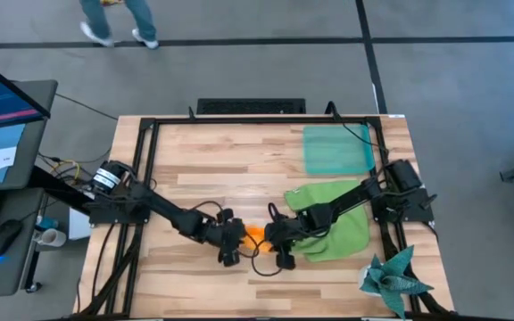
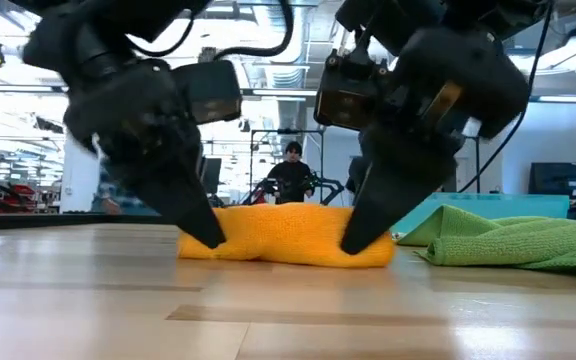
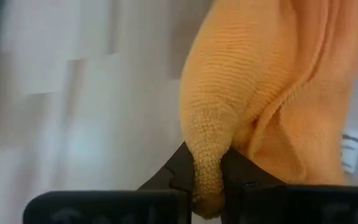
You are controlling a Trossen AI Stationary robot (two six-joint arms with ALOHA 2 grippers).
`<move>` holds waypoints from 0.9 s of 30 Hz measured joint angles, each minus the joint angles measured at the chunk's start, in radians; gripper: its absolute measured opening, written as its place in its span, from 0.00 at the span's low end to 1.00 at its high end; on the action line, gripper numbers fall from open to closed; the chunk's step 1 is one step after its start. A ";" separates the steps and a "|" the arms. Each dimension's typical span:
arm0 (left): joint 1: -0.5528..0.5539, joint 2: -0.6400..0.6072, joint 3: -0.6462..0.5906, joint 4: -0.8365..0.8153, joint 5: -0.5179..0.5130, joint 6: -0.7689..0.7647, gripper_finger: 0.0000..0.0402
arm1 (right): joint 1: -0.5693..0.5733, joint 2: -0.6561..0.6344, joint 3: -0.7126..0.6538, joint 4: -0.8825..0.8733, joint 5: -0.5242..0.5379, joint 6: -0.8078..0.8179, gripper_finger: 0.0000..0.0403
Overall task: Roll microfiber towels into tight, uniform cylinder then place into a basket
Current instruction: Roll the orange towel
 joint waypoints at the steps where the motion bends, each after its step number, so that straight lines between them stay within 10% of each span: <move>1: 0.009 -0.004 0.001 0.003 0.067 -0.020 0.05 | -0.004 0.002 0.006 -0.004 -0.056 0.016 0.14; 9: 0.062 0.002 0.001 0.075 0.516 -0.314 0.13 | -0.039 0.009 0.017 0.005 -0.338 0.224 0.14; 27: 0.080 0.010 -0.004 0.056 0.546 -0.288 0.20 | -0.091 0.078 0.021 0.072 -0.455 0.501 0.14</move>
